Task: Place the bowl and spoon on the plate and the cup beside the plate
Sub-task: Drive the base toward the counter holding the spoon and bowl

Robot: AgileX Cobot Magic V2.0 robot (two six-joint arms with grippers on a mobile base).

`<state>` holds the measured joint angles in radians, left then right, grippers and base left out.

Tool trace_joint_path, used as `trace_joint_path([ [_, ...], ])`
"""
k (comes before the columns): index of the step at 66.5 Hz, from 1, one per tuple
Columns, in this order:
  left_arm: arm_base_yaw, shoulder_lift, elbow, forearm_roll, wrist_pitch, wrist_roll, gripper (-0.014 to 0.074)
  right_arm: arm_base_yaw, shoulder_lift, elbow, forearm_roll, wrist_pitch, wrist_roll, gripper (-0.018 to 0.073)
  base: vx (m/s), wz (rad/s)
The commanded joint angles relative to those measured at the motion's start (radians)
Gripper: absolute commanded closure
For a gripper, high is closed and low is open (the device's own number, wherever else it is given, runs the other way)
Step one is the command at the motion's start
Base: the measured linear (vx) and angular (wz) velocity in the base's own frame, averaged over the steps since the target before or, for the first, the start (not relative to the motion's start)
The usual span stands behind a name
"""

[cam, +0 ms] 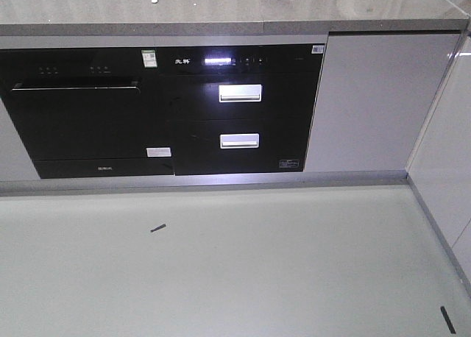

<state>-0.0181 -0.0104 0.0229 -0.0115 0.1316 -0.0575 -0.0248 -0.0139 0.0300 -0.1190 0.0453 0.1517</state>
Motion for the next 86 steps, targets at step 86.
trace_joint_path([
  [86,-0.006,-0.014,-0.017,-0.003,-0.067,-0.003,0.0603,0.002,-0.006,0.007,-0.009,-0.071,-0.006,0.0565,0.17,-0.01],
])
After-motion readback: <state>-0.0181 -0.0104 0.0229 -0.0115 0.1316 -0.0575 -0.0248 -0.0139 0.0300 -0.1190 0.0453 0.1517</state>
